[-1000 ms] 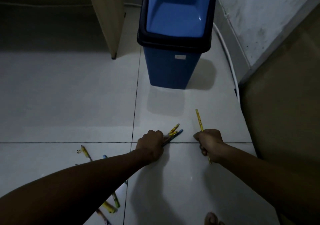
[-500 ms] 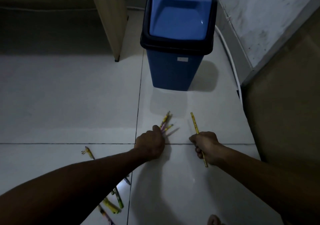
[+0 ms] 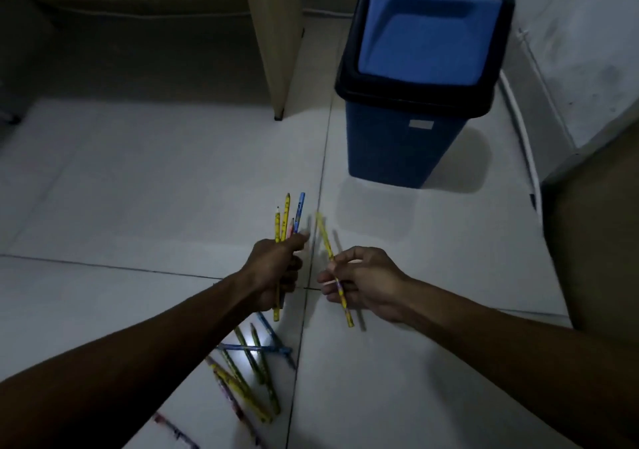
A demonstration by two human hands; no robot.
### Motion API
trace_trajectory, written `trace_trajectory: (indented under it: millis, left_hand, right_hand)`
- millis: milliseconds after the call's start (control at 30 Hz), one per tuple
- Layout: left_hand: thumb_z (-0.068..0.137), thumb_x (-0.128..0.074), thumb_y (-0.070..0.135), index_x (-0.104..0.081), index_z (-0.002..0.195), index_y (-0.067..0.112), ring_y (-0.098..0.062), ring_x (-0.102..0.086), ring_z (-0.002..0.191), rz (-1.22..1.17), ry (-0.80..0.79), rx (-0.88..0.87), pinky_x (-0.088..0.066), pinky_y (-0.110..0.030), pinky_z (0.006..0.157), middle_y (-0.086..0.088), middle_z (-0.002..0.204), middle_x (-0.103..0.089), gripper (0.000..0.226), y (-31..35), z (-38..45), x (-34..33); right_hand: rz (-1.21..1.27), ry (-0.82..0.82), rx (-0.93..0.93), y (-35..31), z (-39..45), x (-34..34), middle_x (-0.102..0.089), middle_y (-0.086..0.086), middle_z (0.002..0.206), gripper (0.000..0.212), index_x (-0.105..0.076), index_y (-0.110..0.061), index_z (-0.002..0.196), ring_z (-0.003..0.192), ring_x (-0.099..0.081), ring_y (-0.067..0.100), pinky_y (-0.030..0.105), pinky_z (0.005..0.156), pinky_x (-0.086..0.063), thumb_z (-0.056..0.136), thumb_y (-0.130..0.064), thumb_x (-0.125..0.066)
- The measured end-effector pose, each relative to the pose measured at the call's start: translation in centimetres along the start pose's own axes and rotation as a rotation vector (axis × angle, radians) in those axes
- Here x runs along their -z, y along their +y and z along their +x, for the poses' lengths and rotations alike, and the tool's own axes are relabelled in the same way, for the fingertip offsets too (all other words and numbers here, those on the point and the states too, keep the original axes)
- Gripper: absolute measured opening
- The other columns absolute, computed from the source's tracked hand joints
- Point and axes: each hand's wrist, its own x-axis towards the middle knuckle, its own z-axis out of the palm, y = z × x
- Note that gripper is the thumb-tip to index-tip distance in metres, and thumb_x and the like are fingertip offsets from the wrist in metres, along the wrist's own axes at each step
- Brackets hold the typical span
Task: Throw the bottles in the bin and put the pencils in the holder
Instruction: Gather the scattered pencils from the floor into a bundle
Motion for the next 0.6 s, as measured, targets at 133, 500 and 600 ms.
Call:
trace_trajectory:
  millis: [133, 500, 600]
  left_hand:
    - [0.078, -0.077, 0.028, -0.055, 0.076, 0.013, -0.010, -0.023, 0.033, -0.091, 0.015, -0.038, -0.022, -0.016, 0.036, 0.000, 0.049, -0.041, 0.027, -0.2, -0.2, 1.4]
    - [0.096, -0.053, 0.033, -0.059, 0.081, 0.009, -0.014, -0.042, 0.043, 0.032, 0.162, -0.051, -0.027, -0.017, 0.035, -0.005, 0.055, -0.063, 0.029, 0.2, -1.2, 7.0]
    - [0.097, -0.050, 0.035, -0.056, 0.080, 0.009, -0.019, -0.045, 0.050, 0.059, 0.243, -0.055, -0.036, -0.023, 0.043, -0.007, 0.052, -0.055, 0.032, -0.7, -1.9, 9.4]
  right_hand:
    - [-0.023, -0.059, 0.036, 0.0, 1.3, -2.9, -0.065, 0.016, 0.071, 0.007, -0.063, -0.002, 0.088, 0.058, -0.068, 0.025, 0.035, 0.057, -0.061, 0.085, 0.001, -0.069]
    - [-0.446, -0.002, 0.105, 1.9, 3.1, -5.0, -0.065, 0.005, 0.062, 0.009, -0.068, -0.012, 0.074, 0.052, -0.059, 0.017, 0.026, 0.050, -0.049, 0.082, -0.012, -0.074]
    - [-0.904, -0.076, 0.339, 3.4, 2.3, -5.7, -0.068, -0.008, 0.063, 0.012, -0.072, -0.018, 0.067, 0.060, -0.064, 0.005, 0.022, 0.058, -0.051, 0.074, -0.010, -0.078]
